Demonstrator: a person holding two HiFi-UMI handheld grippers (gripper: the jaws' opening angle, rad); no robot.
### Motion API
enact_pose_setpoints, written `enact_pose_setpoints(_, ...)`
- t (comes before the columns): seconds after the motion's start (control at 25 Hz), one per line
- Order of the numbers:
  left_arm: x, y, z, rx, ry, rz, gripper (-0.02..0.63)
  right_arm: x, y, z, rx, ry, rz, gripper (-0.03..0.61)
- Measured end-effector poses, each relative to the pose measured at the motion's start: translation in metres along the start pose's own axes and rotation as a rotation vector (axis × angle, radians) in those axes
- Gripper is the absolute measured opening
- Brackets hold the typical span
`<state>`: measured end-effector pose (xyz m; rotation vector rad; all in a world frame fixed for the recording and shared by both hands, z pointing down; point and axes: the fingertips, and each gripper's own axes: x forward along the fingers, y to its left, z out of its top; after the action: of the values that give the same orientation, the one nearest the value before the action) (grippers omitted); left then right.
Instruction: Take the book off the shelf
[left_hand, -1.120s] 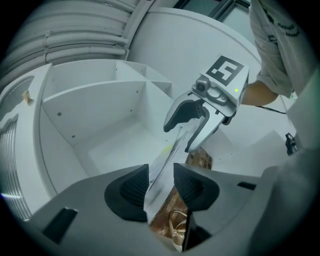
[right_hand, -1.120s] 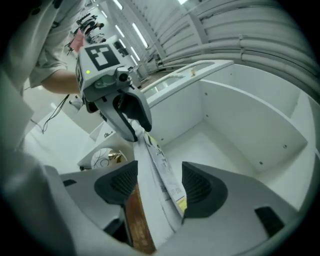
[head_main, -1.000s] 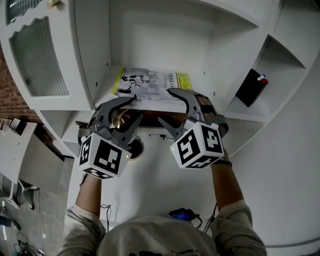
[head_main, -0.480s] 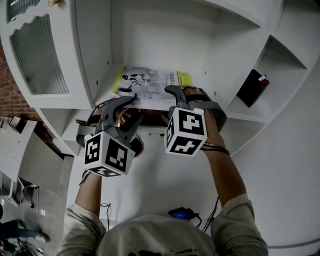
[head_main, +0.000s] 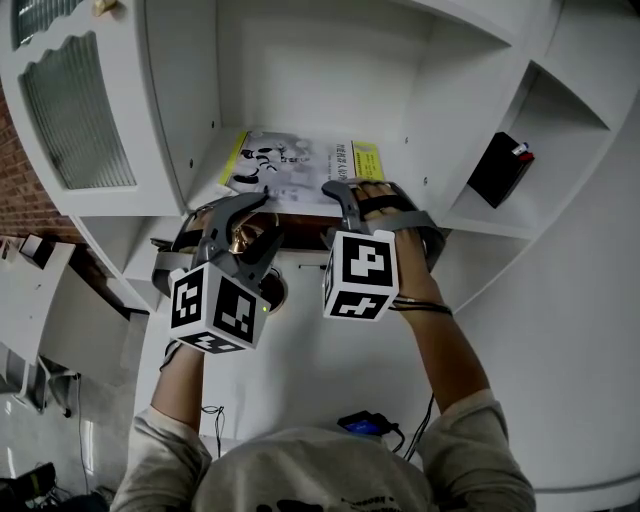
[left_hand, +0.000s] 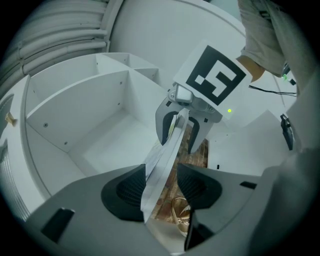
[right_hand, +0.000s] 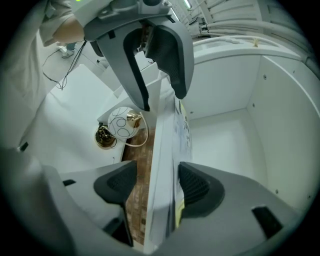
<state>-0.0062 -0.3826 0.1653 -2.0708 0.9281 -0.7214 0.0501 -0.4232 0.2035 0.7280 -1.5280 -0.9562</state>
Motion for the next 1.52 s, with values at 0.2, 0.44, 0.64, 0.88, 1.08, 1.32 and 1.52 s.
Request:
enact_pose_setpoints(0.2, -0.003, -0.001, 0.003, 0.063, 0.024, 0.017, 0.200, -0.022, 0.003, 0.007, 0.006, -0.042, -0.055, 0.225)
enact_pose_setpoints(0.44, -0.001, -0.008, 0.000, 0.179, 0.080, 0.032, 0.229, -0.037, -0.001, 0.008, -0.033, -0.025, -0.132, 0.122)
enact_pose_setpoints(0.64, 0.000, -0.011, 0.001, 0.242, 0.101, 0.048, 0.232, -0.051, 0.005, 0.010, -0.033, -0.045, -0.126, 0.107)
enact_pose_setpoints(0.88, 0.007, -0.016, 0.009, 0.362, 0.136, 0.068, 0.232, -0.066, 0.013, 0.010, -0.031, -0.071, -0.119, 0.106)
enact_pose_setpoints(1.08, 0.014, -0.023, 0.014, 0.426, 0.153, 0.061, 0.232, -0.077, 0.020, 0.009, -0.040, -0.093, -0.094, 0.106)
enact_pose_setpoints(1.32, 0.014, -0.031, 0.020, 0.446, 0.162, 0.046, 0.128, -0.087, 0.027, 0.006, -0.029, -0.123, -0.088, 0.107)
enact_pose_setpoints(1.52, 0.010, -0.033, 0.025, 0.446, 0.201, 0.066, 0.103, -0.088, 0.028, 0.000, 0.018, -0.109, -0.134, 0.137)
